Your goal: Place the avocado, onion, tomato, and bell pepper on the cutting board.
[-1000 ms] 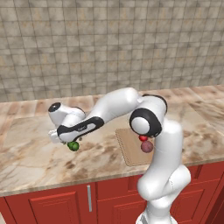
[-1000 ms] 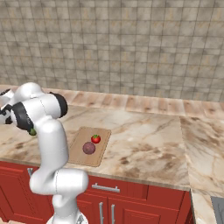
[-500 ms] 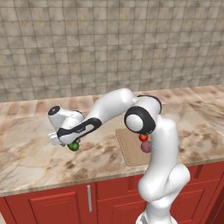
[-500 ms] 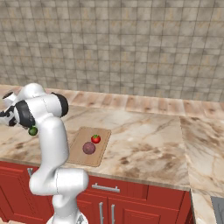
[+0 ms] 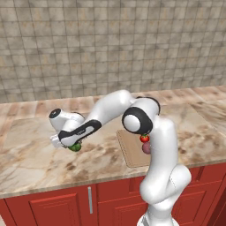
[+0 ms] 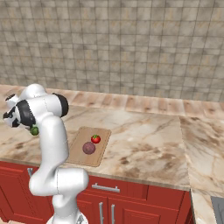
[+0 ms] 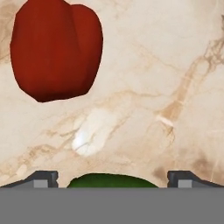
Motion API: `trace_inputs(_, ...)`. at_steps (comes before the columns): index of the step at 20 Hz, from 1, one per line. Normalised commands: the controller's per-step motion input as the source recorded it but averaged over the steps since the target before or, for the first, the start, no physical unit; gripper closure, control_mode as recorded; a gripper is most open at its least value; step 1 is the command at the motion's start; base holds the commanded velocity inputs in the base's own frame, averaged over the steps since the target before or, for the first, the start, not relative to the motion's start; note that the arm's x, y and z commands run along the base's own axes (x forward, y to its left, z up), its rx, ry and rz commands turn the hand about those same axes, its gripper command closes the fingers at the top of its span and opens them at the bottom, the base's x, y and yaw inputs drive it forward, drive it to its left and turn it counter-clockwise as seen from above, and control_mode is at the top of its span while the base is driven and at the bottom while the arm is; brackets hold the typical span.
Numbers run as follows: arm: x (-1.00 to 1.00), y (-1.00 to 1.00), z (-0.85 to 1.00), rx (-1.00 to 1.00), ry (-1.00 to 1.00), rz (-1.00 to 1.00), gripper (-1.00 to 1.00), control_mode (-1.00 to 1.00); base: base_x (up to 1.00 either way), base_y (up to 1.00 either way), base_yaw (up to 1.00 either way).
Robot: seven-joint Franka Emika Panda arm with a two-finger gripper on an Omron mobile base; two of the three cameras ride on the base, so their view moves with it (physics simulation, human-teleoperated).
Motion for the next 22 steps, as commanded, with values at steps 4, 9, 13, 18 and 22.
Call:
trace_inputs(4, 0.00, 0.00, -0.12, -0.03, 0.00, 0.01, 1.00, -1.00, 0.00, 0.00, 0.00)
trace_inputs(9, 0.00, 0.00, -0.02, -0.01, 0.00, 0.00, 1.00, -1.00, 0.00, 0.00, 0.00)
trace_inputs(13, -0.02, -0.02, 0.13, 0.00, 0.00, 0.00, 1.00, -1.00, 0.00, 0.00, 0.00)
trace_inputs(18, -0.23, -0.24, 0.33, 0.00, 0.00, -0.06, 1.00, -1.00, 0.00, 0.00, 0.00)
trace_inputs(22, -0.30, -0.54, 0.25, 0.00, 0.02, -0.14, 1.00, -1.00, 0.00, 0.00, 0.00)
